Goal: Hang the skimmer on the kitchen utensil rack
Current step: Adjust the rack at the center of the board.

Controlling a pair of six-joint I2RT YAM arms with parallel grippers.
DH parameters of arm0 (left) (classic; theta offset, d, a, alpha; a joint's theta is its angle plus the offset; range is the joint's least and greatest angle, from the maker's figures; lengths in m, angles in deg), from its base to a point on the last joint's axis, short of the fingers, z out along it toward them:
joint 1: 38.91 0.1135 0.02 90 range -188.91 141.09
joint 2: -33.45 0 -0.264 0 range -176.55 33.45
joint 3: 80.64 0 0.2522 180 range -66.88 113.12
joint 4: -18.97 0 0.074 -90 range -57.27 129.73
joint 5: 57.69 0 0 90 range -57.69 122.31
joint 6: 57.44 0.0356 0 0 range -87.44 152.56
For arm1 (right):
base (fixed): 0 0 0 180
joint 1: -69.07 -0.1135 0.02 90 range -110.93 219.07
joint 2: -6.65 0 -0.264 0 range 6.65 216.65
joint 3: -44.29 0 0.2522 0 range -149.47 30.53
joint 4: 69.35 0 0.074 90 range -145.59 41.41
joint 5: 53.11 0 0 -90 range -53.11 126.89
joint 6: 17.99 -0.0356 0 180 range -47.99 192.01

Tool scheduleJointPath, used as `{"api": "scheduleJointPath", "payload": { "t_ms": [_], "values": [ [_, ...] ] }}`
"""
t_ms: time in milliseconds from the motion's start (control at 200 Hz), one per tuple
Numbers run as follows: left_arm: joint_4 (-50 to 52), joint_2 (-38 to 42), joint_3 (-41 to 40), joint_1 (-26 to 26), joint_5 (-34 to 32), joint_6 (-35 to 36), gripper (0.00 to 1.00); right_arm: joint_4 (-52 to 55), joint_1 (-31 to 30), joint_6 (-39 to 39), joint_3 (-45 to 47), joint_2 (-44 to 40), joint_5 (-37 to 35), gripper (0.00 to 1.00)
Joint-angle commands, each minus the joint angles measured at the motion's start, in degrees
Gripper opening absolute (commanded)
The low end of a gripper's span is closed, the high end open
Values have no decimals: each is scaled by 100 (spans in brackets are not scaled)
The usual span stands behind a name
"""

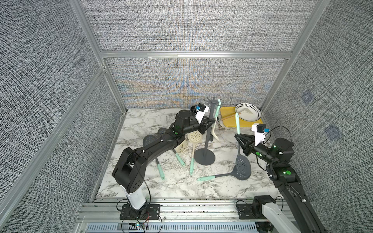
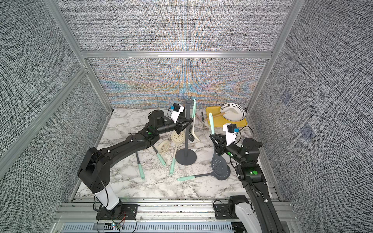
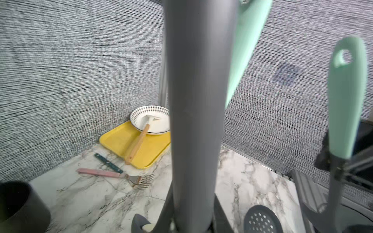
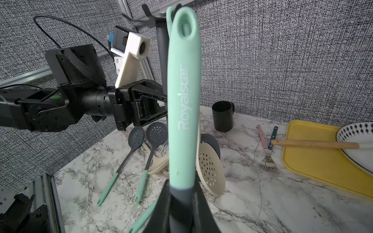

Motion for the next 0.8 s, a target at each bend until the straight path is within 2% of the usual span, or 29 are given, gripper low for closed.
{"api": "scheduleJointPath", "payload": {
  "t_ms": [0, 155, 325, 656, 796],
  "values": [
    [-683, 55, -149, -285, -1842, 353, 3, -32, -8, 66, 9, -175, -205, 0],
    [-1019, 7, -207, -891, -3393, 979, 2, 92, -2, 84, 17, -329, -517, 0],
    [-1508, -201, -207, -1261, -4670, 1243, 2, 200, -3, 104, 77, -589, -1042, 0],
    [-2334, -875, 90, -1779, -6454, 1342, 2, 212, 0, 51, 152, -647, -1062, 0],
    [-2491, -1040, 163, -1935, -6760, 1366, 3, 190, -5, 42, 178, -651, -1061, 0]
  ]
}}
